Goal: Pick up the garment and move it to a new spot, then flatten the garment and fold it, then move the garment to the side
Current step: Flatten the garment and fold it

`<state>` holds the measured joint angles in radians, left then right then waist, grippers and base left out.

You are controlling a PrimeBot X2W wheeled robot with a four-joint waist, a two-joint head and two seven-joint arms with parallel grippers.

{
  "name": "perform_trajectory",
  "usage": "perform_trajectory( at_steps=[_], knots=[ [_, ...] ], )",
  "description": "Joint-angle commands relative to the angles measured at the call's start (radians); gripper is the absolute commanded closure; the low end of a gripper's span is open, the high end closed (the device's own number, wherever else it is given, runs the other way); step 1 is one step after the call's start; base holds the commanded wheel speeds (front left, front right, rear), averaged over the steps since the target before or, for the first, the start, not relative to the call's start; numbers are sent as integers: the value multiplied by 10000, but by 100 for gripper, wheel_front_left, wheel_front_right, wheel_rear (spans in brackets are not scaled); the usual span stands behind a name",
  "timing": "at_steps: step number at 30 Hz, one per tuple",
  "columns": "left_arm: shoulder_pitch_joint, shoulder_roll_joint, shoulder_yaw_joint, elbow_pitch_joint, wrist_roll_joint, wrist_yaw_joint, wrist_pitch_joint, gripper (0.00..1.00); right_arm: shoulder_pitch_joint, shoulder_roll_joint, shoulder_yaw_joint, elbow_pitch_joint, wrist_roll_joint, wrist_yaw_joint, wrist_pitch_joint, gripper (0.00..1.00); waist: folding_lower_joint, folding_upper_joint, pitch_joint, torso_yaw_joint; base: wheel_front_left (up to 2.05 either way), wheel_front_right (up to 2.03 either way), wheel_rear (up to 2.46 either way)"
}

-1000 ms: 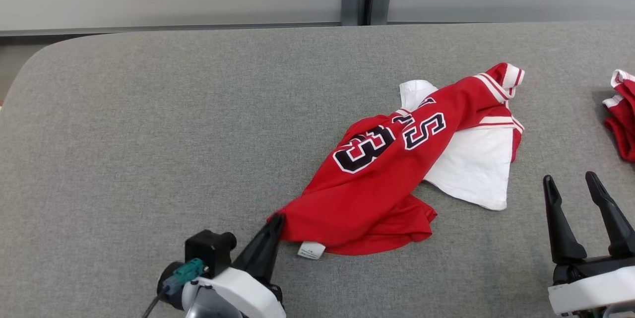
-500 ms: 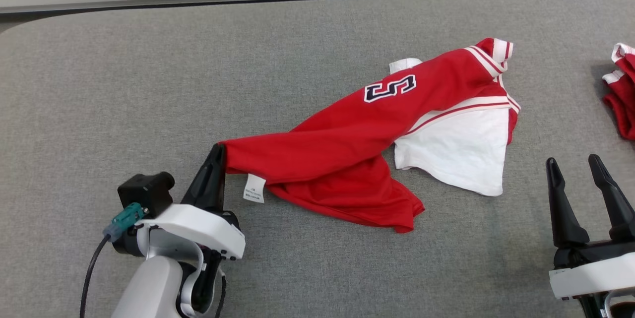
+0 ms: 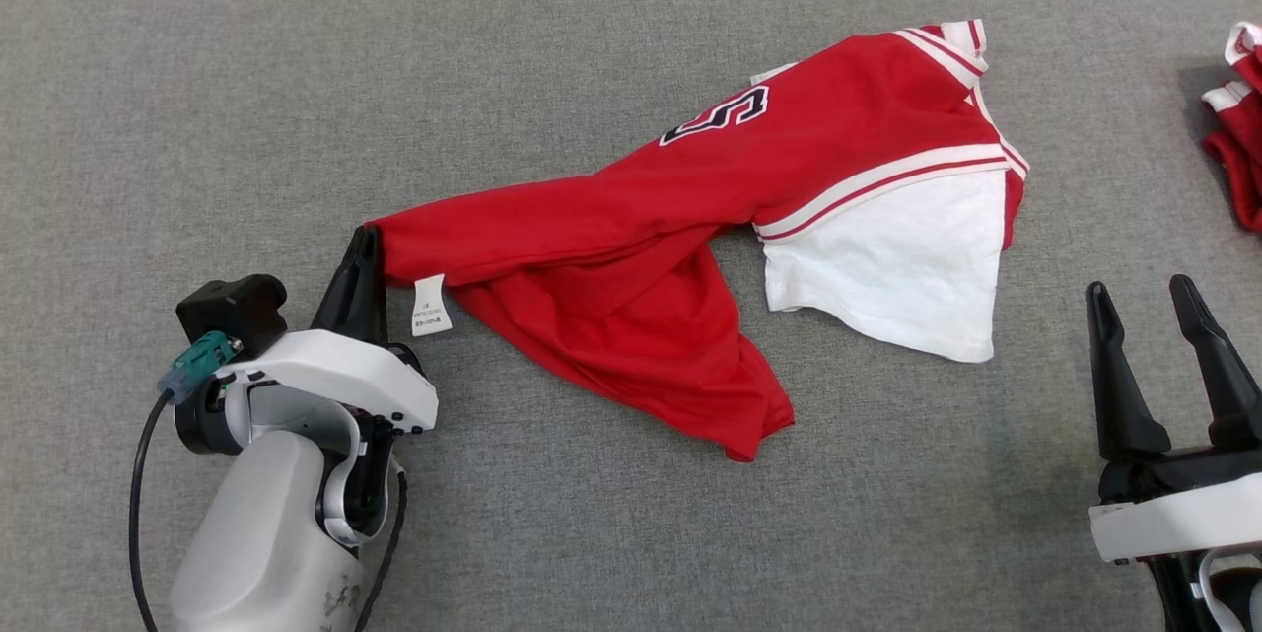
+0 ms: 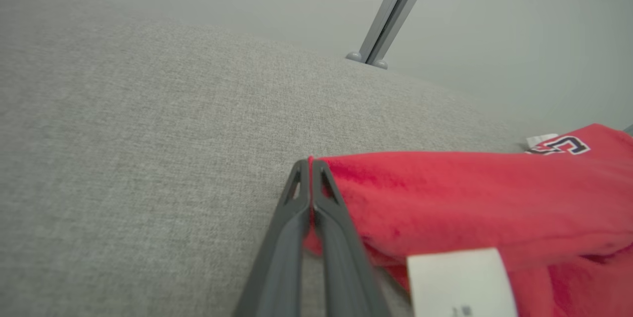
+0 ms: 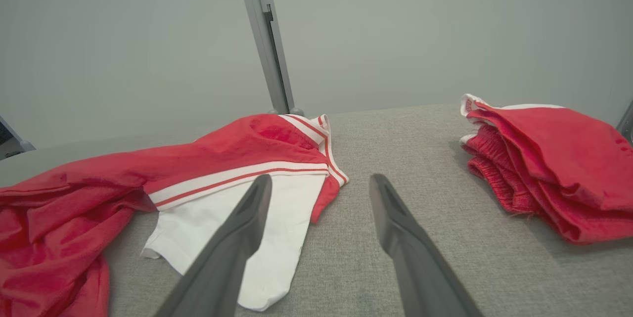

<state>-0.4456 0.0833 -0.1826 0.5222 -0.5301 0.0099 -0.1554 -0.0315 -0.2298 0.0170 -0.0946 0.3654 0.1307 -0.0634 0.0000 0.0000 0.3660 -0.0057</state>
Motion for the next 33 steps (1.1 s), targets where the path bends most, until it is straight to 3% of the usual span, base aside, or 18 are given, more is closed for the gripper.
perform_trajectory(
  at_steps=[1,10,17,25,33],
  knots=[
    [-184,57,49,152,-28,-11,-196,0,-132,-52,-6,55,26,0,-113,0,0,0,-18,14,0,0,0],
    [305,-10,393,-627,557,435,-1074,0,-135,-51,-18,98,-153,0,-294,0,0,0,-360,219,0,0,0],
    [1642,51,780,-3233,2320,974,-1090,0,157,1,-26,57,-364,0,-181,0,0,0,-846,389,0,0,0],
    [3371,104,402,-4601,3458,1018,-1093,0,707,70,12,121,-540,0,-24,0,0,0,-1517,432,0,0,0],
    [4244,106,131,-4487,3470,976,-1077,0,1121,226,-5,-20,-739,0,193,0,0,0,-1946,378,0,0,0]
  ],
)
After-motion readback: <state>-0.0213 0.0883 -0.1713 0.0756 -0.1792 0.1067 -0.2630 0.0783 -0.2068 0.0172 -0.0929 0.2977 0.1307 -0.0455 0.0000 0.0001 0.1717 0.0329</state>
